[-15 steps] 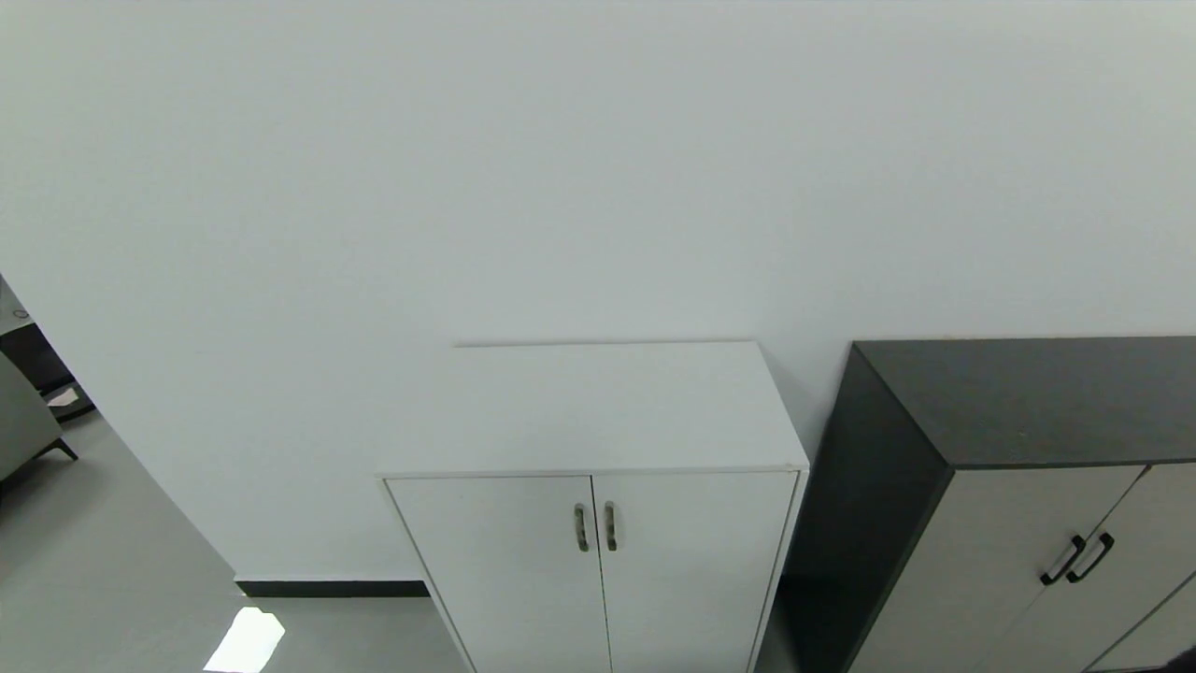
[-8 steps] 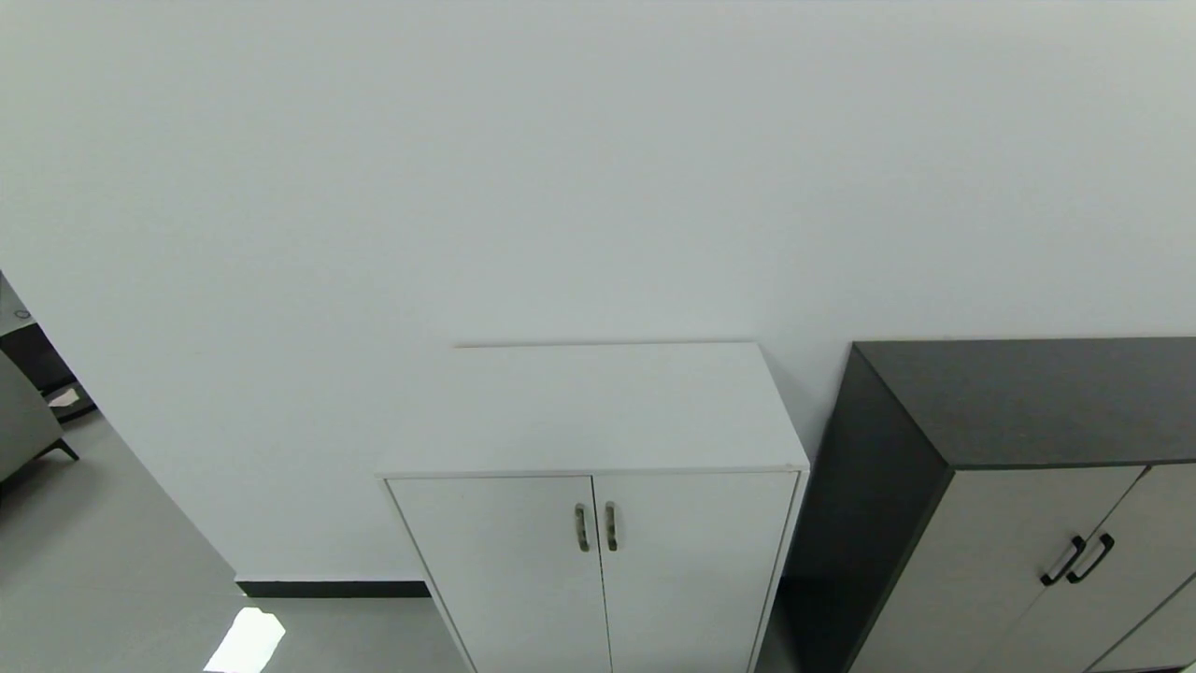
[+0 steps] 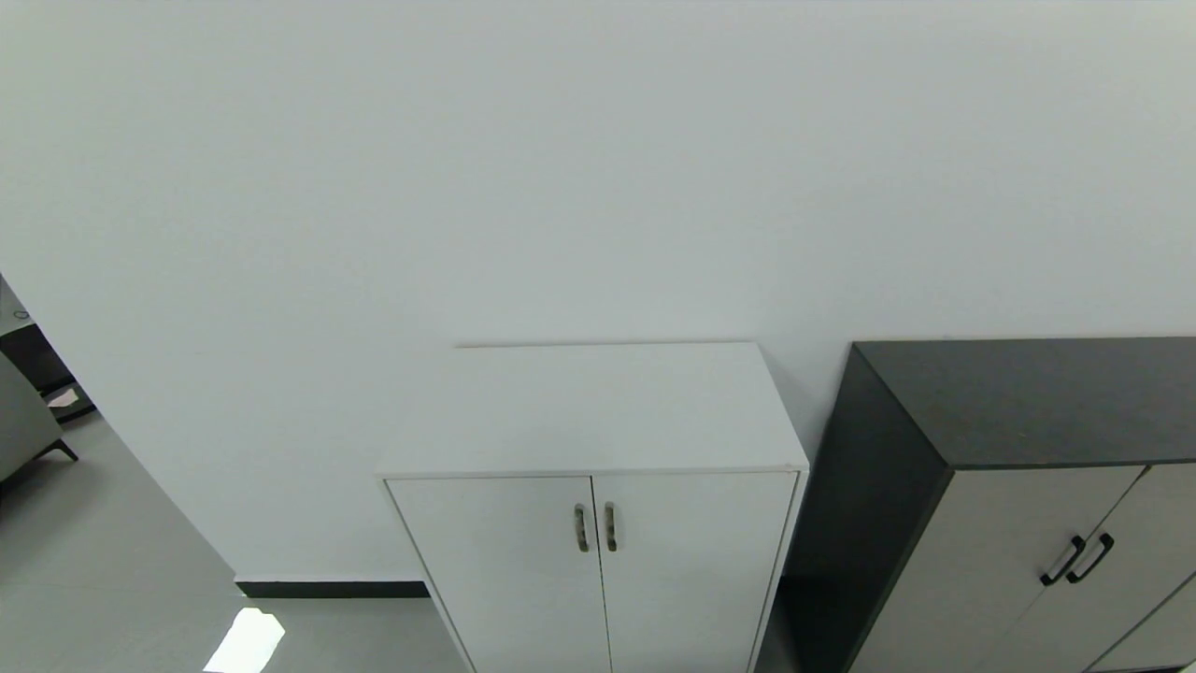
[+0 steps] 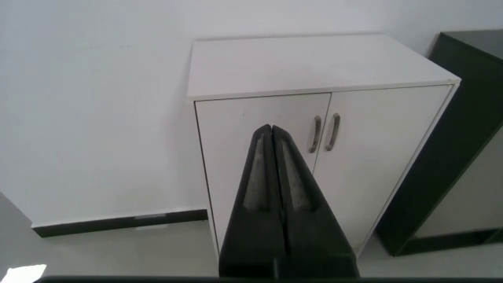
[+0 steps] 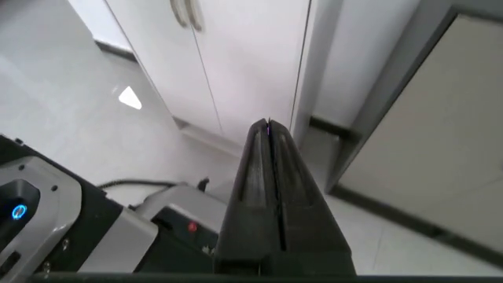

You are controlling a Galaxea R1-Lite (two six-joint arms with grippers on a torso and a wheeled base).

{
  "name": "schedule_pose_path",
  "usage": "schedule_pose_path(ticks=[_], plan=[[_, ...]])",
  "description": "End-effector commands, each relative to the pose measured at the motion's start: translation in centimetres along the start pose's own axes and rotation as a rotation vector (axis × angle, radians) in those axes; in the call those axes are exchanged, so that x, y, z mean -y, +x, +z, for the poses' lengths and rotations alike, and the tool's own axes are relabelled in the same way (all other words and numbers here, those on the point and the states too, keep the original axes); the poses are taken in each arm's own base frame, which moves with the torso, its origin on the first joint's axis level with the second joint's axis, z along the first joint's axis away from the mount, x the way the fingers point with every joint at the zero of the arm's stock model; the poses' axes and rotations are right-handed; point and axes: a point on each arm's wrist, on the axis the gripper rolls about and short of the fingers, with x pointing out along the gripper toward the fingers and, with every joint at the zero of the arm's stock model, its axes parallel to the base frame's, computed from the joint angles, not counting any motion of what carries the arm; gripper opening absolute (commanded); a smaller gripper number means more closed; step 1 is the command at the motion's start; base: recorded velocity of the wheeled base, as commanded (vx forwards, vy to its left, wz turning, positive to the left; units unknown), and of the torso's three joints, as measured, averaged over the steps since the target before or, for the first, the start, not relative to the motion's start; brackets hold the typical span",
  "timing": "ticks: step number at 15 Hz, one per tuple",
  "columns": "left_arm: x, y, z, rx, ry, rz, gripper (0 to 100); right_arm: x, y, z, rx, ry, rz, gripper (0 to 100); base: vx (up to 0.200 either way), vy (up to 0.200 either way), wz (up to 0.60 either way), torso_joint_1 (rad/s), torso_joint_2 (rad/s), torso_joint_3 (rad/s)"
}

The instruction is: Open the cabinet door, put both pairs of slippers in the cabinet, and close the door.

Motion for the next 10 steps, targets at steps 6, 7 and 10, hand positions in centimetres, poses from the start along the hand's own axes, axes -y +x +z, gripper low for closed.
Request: schedule_pose_path(ticks=[6, 7, 10], plan=[[0.0, 0.0, 0.0, -0.001, 0.000, 0.000, 0, -0.1, -0.8, -0.6, 0.111, 0.015, -0.122, 0, 0.000, 0.000, 0.00, 0.000, 0.00, 0.000], [0.0, 0.0, 0.0, -0.001, -0.001, 0.000, 0, -0.2, -1.0, -0.7, 0.129, 0.022, -0.157, 0, 0.000, 0.000, 0.00, 0.000, 0.00, 0.000], [0.0, 0.0, 0.0, -0.002, -0.001, 0.000, 0, -0.5, -1.6, -1.1, 0.237, 0.029, -0.260, 0, 0.000, 0.000, 0.00, 0.000, 0.00, 0.000]])
